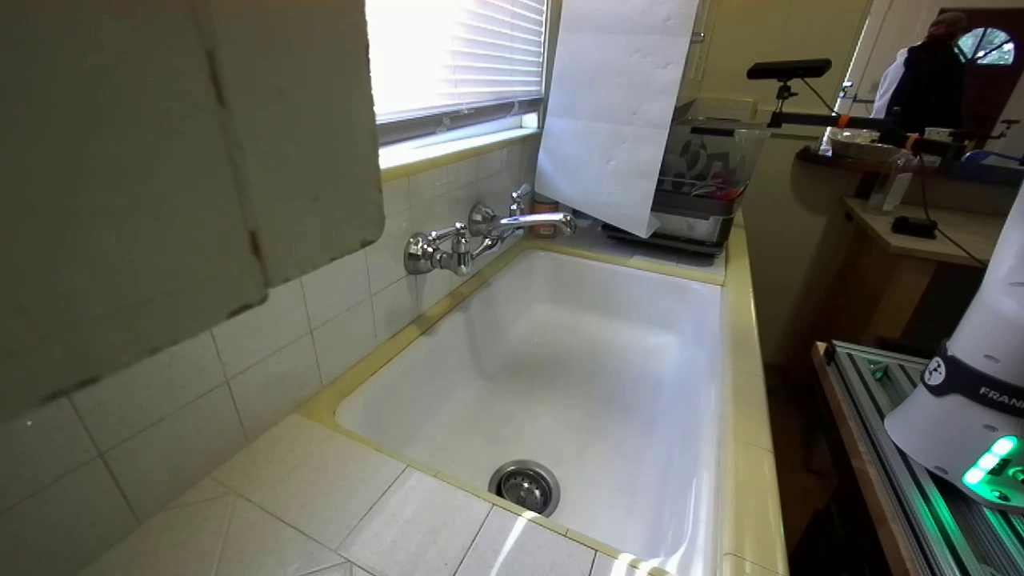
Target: Roll out the paper towels
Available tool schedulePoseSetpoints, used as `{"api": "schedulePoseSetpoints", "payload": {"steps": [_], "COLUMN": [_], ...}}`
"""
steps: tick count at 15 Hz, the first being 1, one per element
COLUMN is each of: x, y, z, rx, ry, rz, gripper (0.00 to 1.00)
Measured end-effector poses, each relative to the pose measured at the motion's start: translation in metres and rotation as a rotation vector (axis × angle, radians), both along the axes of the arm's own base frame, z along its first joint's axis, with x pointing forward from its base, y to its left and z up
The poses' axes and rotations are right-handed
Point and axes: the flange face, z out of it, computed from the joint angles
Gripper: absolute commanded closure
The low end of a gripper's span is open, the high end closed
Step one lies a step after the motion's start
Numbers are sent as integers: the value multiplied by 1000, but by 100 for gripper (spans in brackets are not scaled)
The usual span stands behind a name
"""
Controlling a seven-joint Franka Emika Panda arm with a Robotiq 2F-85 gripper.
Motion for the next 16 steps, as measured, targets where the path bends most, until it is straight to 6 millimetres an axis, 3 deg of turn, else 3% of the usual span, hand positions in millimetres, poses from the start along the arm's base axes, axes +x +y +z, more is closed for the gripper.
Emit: {"api": "schedulePoseSetpoints", "payload": {"steps": [8, 16], "x": [-43, -60], "y": [33, 53], "z": [6, 3], "rx": [183, 299], "ry": [170, 260], "rz": [85, 221], "gripper": [0, 0]}}
